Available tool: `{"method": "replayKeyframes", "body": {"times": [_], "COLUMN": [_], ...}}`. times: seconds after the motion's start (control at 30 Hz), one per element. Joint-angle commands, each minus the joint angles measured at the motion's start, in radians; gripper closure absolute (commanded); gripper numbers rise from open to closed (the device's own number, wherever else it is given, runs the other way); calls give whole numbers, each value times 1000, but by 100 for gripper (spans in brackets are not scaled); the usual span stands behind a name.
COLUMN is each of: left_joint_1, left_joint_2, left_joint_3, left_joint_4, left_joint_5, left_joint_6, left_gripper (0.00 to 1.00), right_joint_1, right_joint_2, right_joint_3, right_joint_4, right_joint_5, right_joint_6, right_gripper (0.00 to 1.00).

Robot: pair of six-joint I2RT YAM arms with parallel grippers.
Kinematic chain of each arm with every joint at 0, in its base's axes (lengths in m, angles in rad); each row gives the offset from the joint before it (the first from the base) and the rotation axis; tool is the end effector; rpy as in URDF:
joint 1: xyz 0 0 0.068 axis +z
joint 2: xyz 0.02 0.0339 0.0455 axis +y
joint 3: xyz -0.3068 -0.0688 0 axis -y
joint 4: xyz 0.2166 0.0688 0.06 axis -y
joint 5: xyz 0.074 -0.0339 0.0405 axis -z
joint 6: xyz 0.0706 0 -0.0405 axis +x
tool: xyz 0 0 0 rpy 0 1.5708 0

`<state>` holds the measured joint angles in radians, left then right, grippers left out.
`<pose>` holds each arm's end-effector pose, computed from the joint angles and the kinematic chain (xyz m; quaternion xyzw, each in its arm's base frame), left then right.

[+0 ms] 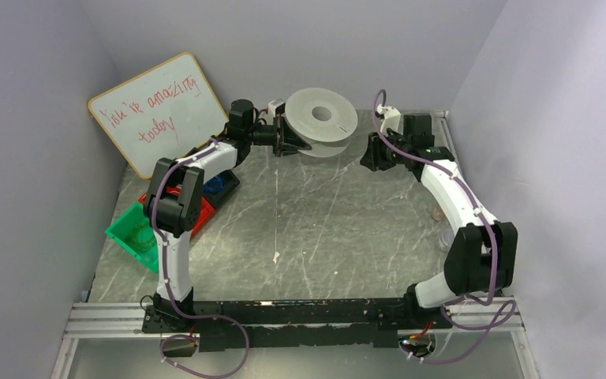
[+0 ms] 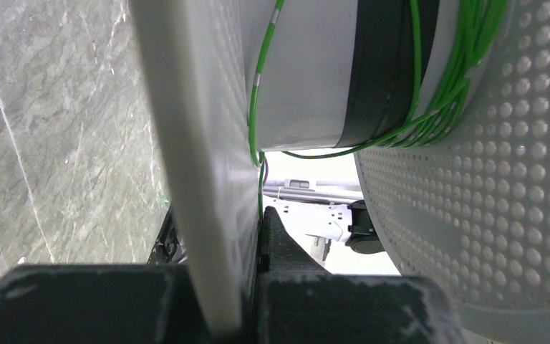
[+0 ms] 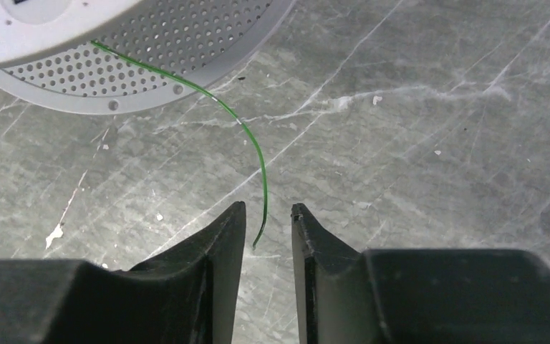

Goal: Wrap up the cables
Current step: Wrap the cable around the cable reel.

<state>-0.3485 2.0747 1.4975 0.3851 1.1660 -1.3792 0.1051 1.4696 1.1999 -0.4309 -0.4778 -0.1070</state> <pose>0.4312 -0.2257 0.2948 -0.0128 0.7331 -0.6797 0.0219 0.3131 0.0657 0.3307 -0.1924 0.8656 0.2142 0.4097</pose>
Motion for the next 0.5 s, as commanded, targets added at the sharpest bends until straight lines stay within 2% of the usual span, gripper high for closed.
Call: {"method": "replayKeyframes", "body": {"times": [0.0,0.17,0.3,0.47], "left_joint_1": [-6,-6,-8,-23], "left_joint_2": [-80,-81,-86,-96], "left_joint_3": [9,7,20,69], "left_joint_4": [107,105,23,-255], "left_joint_5": [40,41,40,17], "left_joint_6": [-3,0,79,322], "left_gripper": [98,98,98,98], "right_joint_1": [-5,-15,-58,-102], "right_joint_2": [28,43,73,183], "right_joint_3": [43,59,115,342], "right_joint_4": [37,27,3,-155], "right_joint_5": [-34,-41,11,-3], "right_joint_6": [-16,-8,63,98], "right_gripper": [72,100,100,100]}}
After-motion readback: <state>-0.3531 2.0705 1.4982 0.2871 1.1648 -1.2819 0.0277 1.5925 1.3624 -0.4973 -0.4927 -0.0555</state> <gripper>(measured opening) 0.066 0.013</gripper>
